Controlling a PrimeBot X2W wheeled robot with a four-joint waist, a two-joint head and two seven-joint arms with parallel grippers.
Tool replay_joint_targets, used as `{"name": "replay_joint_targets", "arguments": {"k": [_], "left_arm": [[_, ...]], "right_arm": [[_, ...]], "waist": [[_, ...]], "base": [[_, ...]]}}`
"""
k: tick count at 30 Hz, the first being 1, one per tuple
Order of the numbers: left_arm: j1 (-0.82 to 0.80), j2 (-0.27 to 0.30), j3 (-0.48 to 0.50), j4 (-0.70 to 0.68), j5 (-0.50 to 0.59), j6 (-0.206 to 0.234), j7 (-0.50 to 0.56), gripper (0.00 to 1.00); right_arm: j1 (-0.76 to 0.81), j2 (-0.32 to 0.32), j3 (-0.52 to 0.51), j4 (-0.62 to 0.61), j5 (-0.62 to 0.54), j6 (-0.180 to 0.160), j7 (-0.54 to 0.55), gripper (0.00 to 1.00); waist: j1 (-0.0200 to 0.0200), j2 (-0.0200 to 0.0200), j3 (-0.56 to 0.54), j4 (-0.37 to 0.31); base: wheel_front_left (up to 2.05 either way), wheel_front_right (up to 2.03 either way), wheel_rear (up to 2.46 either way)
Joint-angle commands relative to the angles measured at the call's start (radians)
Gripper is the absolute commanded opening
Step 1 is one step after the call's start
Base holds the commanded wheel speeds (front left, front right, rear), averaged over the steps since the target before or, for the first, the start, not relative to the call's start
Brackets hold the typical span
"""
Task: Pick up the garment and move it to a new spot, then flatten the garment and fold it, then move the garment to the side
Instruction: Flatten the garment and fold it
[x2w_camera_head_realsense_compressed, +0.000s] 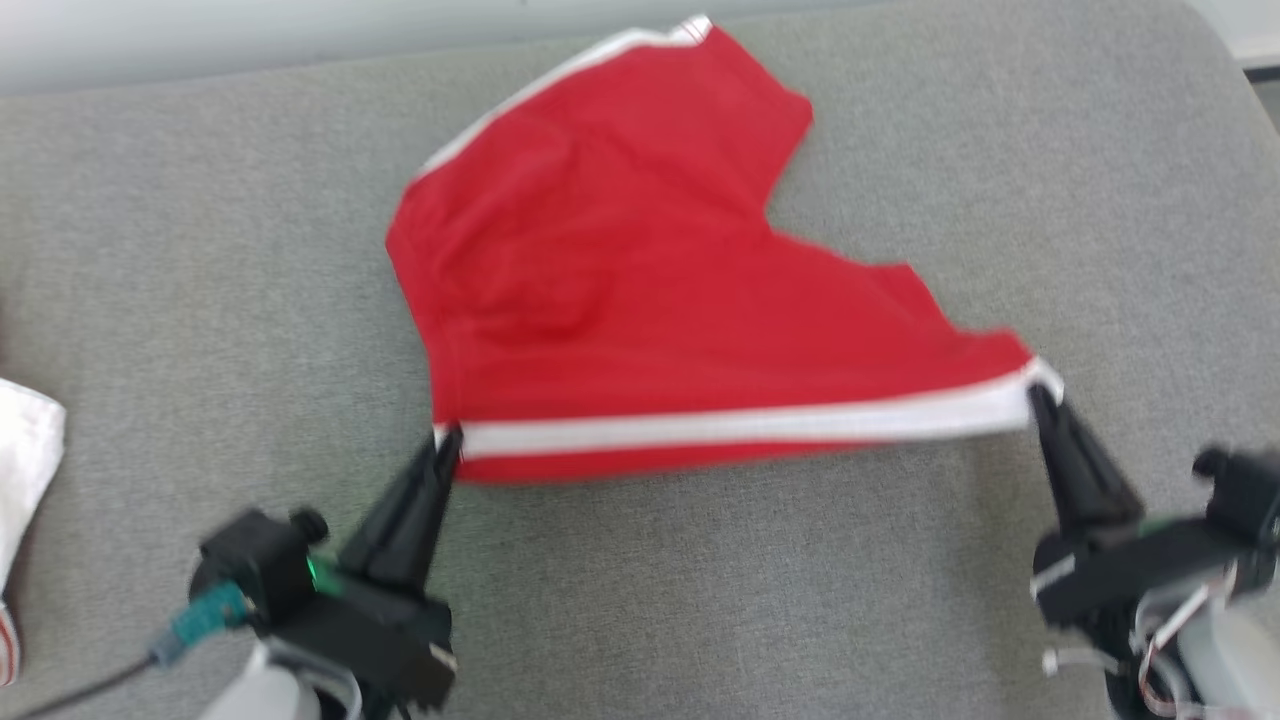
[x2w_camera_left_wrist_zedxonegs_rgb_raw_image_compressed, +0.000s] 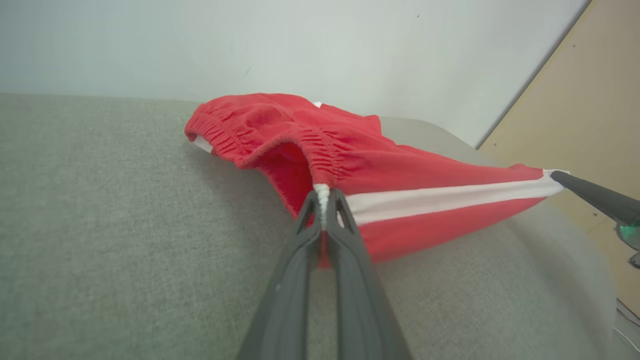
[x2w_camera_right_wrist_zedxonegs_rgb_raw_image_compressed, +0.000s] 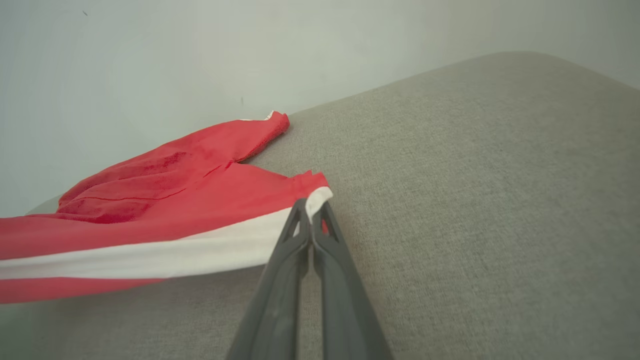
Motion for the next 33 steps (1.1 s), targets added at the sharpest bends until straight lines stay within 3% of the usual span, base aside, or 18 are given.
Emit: {"name": "replay_joint_targets", "arguments": {"k": [1,7,17,24,33], "left_arm": [[0.034,-0.009,0.012,0.010,0.012,-0.007,-0.004,0.00],[0.156,-0.042,0.038,0.044,0.094,-0.034,-0.004,0.00],[0.296,-0.074,0.095,0.047,0.139,-0.057,-0.004,0.00],[0.328,-0.117,0.103,0.045,0.171,-0.063,-0.004,0.00],[0.262,-0.157,0.114,-0.005,0.222,-0.068,-0.004,0.00]], "right_arm": [[0.037,0.007,-0.019,-0.005,-0.010,-0.002,-0.001,0.00],[0.236,0.071,-0.083,-0.036,-0.020,-0.002,0.016,0.00],[0.463,0.146,-0.179,-0.093,-0.051,-0.003,0.067,0.00],[0.497,0.141,-0.226,-0.152,-0.078,-0.003,0.106,0.00],[0.391,0.086,-0.291,-0.266,-0.094,-0.003,0.174,0.00]], "waist": [[0.0002,0.0002,-0.021,0.015],[0.0002,0.0002,-0.051,0.037],[0.0002,0.0002,-0.115,0.064],[0.0002,0.0002,-0.123,0.081],[0.0002,0.0002,-0.124,0.131]], "base": [[0.00,0.00,0.00],[0.00,0.00,0.00],[0.00,0.00,0.00],[0.00,0.00,0.00],[0.00,0.00,0.00]]}}
